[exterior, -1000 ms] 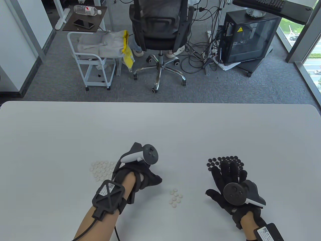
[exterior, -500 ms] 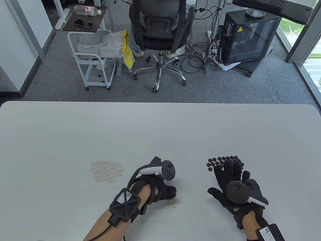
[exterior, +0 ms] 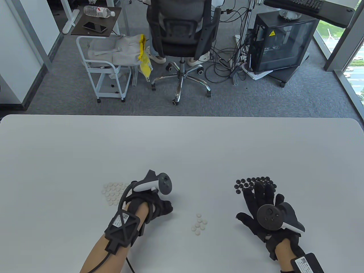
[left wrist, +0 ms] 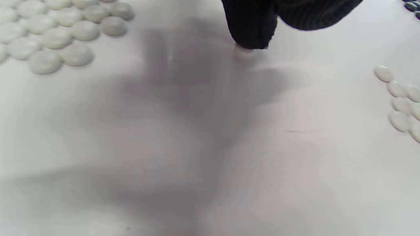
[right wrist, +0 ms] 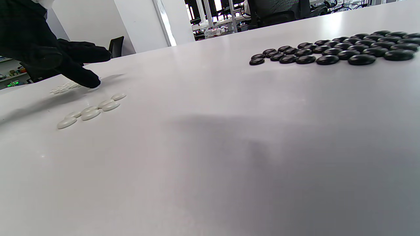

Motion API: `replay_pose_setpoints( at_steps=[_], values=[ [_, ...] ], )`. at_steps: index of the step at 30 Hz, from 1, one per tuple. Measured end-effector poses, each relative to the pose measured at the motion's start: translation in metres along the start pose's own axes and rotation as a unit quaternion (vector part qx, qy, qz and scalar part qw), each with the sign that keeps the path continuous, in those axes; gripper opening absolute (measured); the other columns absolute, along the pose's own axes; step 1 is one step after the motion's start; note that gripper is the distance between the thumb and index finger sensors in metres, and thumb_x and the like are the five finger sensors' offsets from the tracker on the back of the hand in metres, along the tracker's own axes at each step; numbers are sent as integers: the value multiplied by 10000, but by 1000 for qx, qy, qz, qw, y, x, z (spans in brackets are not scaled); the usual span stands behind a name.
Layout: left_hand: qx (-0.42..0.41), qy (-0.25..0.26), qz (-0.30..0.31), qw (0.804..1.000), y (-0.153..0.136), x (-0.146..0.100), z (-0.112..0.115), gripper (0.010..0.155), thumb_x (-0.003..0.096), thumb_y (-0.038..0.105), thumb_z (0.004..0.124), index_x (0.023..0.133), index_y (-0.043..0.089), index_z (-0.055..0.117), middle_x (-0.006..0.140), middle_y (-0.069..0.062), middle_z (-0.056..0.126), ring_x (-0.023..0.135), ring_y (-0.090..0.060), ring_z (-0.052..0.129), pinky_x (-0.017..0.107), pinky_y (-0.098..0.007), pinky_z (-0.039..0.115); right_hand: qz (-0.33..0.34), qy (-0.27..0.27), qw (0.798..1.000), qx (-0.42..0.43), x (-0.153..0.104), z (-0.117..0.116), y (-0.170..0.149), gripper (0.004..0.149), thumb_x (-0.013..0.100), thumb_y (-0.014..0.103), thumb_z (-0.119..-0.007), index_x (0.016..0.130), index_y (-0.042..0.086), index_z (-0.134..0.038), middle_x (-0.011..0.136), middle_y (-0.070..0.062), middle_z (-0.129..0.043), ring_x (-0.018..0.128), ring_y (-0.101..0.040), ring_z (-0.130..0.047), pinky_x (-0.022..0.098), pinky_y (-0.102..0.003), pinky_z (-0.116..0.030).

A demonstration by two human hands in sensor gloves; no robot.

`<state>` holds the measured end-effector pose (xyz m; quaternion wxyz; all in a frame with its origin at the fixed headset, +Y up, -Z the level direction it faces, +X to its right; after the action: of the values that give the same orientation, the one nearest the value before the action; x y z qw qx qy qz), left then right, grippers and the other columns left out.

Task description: Go stone sorting task

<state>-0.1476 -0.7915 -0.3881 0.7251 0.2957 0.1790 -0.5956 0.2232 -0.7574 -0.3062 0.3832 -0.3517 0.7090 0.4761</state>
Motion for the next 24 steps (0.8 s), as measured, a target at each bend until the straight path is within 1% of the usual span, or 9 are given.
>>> replay_pose_setpoints(
  at_steps=[3, 6, 9, 19, 22, 24],
  values=[
    [-40, -1, -12, 999, -27, -4, 2, 651, 482, 556, 521, 1111, 394, 569, 1116, -177, -106, 924, -505, -177, 501, -805, -29, -1, 5, 1000, 1, 0, -1, -1, 855, 625, 517, -477, 1167, -66, -165, 1062, -483, 42, 866, -695, 97, 493, -898, -50],
    [-50, 0, -26, 998, -43, -9, 4, 651, 482, 555, 522, 1111, 393, 571, 1116, -175, -107, 923, -505, -178, 502, -805, -29, -1, 8, 1000, 0, 1, -1, -1, 857, 624, 518, -479, 1167, -66, -165, 1063, -480, 40, 866, -695, 96, 493, -897, -50],
    [-51, 3, -37, 998, -53, -13, 5, 651, 484, 554, 523, 1111, 388, 579, 1116, -176, -108, 923, -505, -179, 502, -805, -29, -3, 11, 1000, 1, 1, -2, -2, 858, 623, 518, -480, 1167, -66, -165, 1062, -483, 42, 866, -695, 96, 492, -898, -50],
    [-61, -2, -71, 996, -76, -22, 6, 657, 486, 553, 537, 1114, 372, 596, 1114, -173, -105, 921, -504, -178, 502, -802, -29, -4, 13, 1000, 5, 1, -2, -2, 858, 623, 519, -479, 1167, -66, -167, 1063, -482, 43, 866, -695, 97, 492, -898, -50],
    [-59, 3, -67, 996, -74, -26, 2, 662, 485, 553, 537, 1117, 365, 598, 1112, -175, -108, 920, -504, -181, 501, -803, -30, -3, 14, 1000, 5, 2, -3, -2, 856, 625, 517, -477, 1168, -68, -166, 1062, -483, 43, 865, -696, 96, 492, -898, -50],
    [-57, 21, -51, 997, -66, -32, -7, 657, 489, 555, 535, 1114, 364, 609, 1119, -177, -108, 919, -505, -187, 502, -803, -33, -3, 14, 1000, 4, 2, -3, -2, 855, 624, 517, -477, 1167, -67, -169, 1063, -481, 41, 866, -695, 96, 492, -898, -50]
  ],
)
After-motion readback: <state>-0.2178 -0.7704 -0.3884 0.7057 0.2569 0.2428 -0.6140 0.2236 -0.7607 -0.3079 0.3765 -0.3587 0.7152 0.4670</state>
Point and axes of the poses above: the tracker on the back of each hand, its own y axis roughly to the thumb side, its own x axis roughly from the wrist to the fingertips, z = x × y, the point moved 4 cm from there along x, roughly from the wrist to the fingertips
